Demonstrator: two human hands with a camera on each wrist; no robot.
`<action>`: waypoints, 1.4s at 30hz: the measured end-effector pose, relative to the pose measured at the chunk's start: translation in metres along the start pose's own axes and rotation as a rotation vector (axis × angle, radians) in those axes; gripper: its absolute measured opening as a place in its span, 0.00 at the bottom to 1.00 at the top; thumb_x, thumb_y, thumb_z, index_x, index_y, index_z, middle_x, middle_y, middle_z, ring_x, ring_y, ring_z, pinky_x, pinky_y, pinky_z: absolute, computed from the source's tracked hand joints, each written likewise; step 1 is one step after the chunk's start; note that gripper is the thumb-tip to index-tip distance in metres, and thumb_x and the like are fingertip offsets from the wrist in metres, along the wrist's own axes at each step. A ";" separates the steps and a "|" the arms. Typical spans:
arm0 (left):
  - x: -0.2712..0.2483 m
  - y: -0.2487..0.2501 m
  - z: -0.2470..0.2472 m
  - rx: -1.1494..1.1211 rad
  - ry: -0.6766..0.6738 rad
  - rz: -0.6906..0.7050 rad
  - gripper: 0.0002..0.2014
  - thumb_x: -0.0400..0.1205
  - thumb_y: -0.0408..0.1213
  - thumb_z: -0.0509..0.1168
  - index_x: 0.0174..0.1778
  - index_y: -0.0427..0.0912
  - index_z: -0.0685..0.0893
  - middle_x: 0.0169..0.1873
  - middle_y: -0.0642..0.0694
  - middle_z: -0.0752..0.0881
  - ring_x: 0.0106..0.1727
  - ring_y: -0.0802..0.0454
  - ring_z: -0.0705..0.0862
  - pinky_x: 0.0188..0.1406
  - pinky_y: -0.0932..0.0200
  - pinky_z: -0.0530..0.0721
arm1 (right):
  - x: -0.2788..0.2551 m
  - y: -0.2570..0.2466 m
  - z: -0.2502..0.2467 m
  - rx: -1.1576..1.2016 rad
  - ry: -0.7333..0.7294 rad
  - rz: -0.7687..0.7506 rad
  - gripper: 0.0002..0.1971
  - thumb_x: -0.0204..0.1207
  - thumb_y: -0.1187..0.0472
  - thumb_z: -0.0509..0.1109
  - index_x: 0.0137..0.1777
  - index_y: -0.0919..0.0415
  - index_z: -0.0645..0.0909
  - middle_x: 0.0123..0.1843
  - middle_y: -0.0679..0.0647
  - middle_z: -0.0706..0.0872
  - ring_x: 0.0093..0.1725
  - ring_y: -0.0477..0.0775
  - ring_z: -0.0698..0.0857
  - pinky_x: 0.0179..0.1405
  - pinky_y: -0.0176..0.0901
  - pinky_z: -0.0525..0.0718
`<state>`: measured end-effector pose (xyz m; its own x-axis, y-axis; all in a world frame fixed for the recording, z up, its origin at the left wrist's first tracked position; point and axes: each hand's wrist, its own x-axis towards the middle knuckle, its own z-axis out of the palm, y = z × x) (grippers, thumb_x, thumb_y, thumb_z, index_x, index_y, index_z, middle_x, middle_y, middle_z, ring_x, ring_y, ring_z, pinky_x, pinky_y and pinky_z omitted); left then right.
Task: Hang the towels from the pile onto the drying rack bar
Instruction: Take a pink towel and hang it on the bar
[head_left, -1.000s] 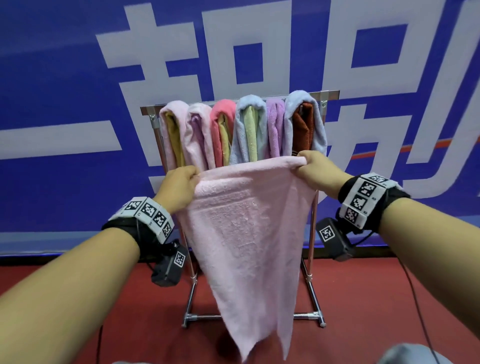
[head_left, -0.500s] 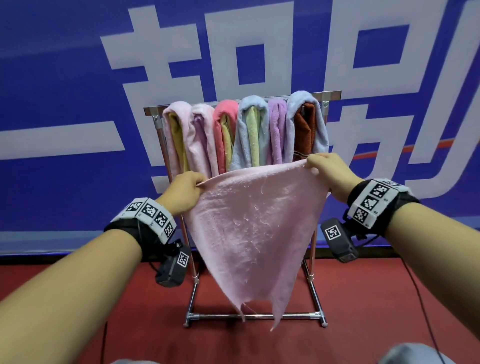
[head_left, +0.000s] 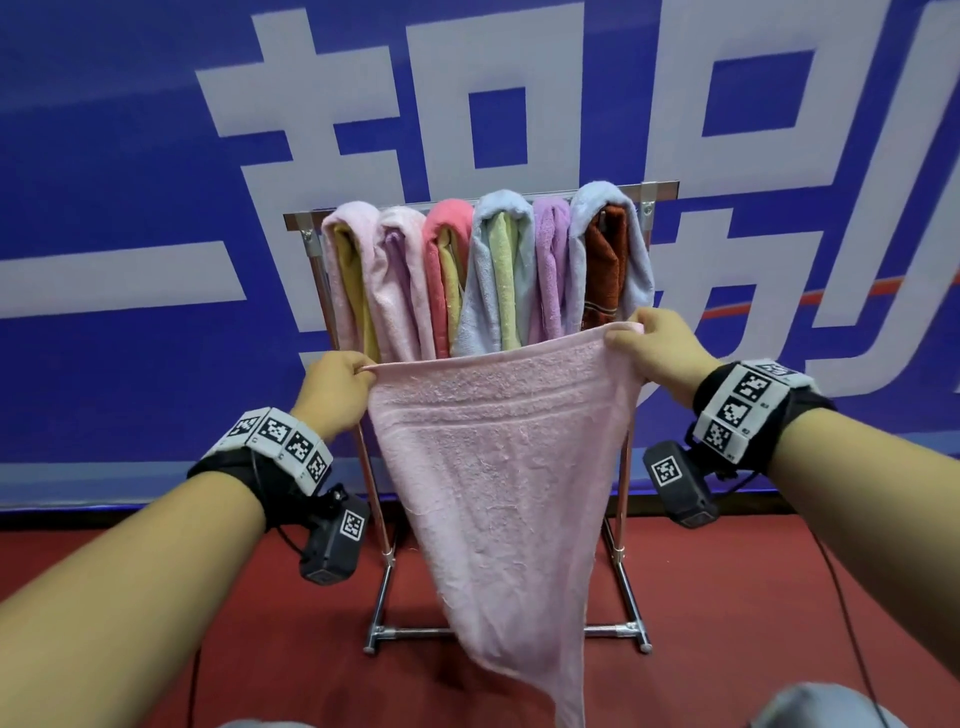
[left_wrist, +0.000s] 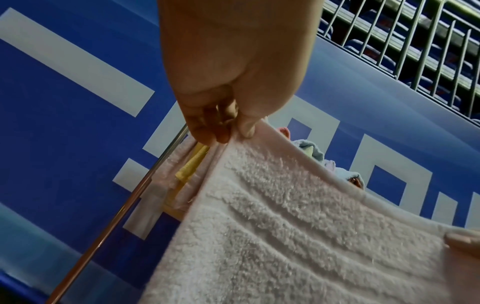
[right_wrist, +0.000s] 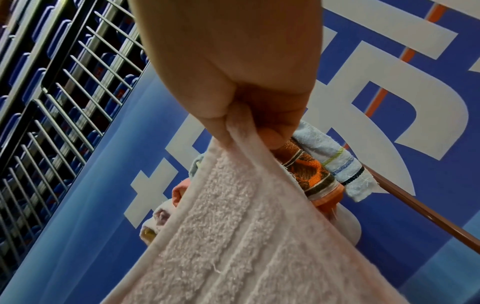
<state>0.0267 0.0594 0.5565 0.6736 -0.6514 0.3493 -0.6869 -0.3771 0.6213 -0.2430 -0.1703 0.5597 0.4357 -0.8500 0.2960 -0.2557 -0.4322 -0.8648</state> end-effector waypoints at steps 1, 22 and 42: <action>0.000 -0.001 0.000 -0.019 -0.015 -0.017 0.10 0.86 0.32 0.62 0.42 0.40 0.87 0.29 0.46 0.82 0.30 0.50 0.78 0.30 0.59 0.76 | -0.001 0.001 0.001 -0.033 0.007 -0.014 0.13 0.75 0.62 0.70 0.33 0.57 0.70 0.33 0.53 0.75 0.34 0.51 0.75 0.31 0.42 0.74; 0.003 0.025 0.035 -0.448 -0.063 -0.297 0.12 0.74 0.20 0.55 0.38 0.25 0.85 0.32 0.38 0.79 0.28 0.46 0.77 0.21 0.61 0.77 | -0.013 -0.012 0.031 0.117 -0.259 0.328 0.09 0.81 0.72 0.60 0.47 0.57 0.74 0.28 0.59 0.75 0.12 0.49 0.78 0.13 0.36 0.77; -0.003 0.008 0.050 -0.471 -0.106 -0.349 0.12 0.80 0.23 0.58 0.37 0.43 0.80 0.33 0.43 0.78 0.30 0.47 0.76 0.24 0.62 0.74 | -0.018 0.021 0.039 -0.050 -0.258 0.251 0.10 0.76 0.77 0.65 0.47 0.60 0.79 0.34 0.57 0.77 0.28 0.54 0.76 0.16 0.37 0.75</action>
<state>0.0054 0.0255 0.5246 0.7903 -0.6126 0.0113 -0.2179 -0.2637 0.9397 -0.2224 -0.1519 0.5201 0.5560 -0.8302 -0.0409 -0.4214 -0.2391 -0.8748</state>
